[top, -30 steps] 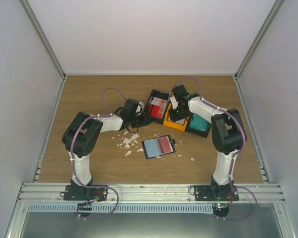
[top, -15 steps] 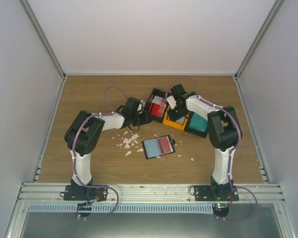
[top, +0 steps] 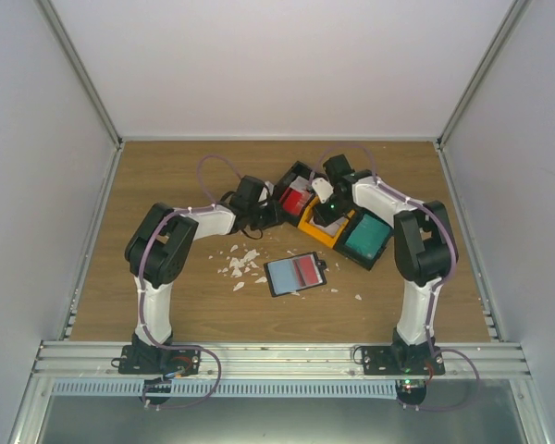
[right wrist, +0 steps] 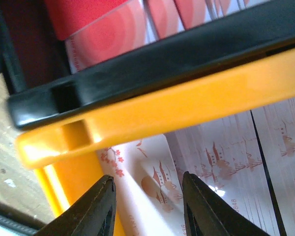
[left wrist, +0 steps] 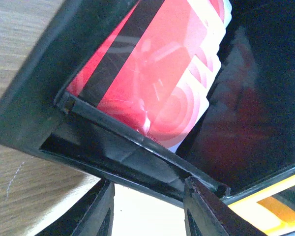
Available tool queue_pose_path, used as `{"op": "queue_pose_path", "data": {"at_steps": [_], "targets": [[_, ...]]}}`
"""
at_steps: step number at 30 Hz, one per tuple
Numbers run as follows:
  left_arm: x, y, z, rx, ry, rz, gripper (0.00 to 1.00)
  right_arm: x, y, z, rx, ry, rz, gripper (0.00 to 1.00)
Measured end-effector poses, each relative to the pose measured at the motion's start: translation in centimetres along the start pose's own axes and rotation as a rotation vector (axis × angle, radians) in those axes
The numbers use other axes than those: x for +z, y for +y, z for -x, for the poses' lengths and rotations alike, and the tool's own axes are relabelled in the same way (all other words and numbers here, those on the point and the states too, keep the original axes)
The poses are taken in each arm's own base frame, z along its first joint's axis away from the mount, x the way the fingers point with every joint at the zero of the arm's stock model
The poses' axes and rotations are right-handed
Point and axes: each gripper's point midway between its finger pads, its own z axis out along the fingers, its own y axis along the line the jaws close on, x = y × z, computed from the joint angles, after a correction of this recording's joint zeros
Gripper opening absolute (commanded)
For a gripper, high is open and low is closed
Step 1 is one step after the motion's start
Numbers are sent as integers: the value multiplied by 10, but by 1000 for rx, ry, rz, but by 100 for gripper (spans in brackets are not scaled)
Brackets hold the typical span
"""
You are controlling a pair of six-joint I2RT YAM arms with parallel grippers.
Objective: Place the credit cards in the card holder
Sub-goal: Adjust the storage box at the center of the board.
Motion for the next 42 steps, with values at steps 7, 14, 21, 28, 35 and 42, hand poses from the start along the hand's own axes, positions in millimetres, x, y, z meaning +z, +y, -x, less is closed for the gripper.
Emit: {"op": "queue_pose_path", "data": {"at_steps": [7, 14, 21, 28, 35, 42], "targets": [[2, -2, 5, 1, -1, 1, 40, -14, 12, 1, -3, -29, 46, 38], [3, -2, 5, 3, -1, 1, 40, -21, 24, -4, 18, -36, 92, 39], [3, -2, 6, 3, -2, 3, 40, -13, 43, -22, 34, 13, 146, 39], [2, -2, 7, 3, -3, 5, 40, -15, 44, -20, 52, 7, 145, 44], [2, -2, 6, 3, -2, 4, 40, -9, 43, -19, 47, 18, 125, 33], [2, -2, 6, 4, -2, 5, 40, -6, 39, -17, 46, 19, 82, 13]]}}
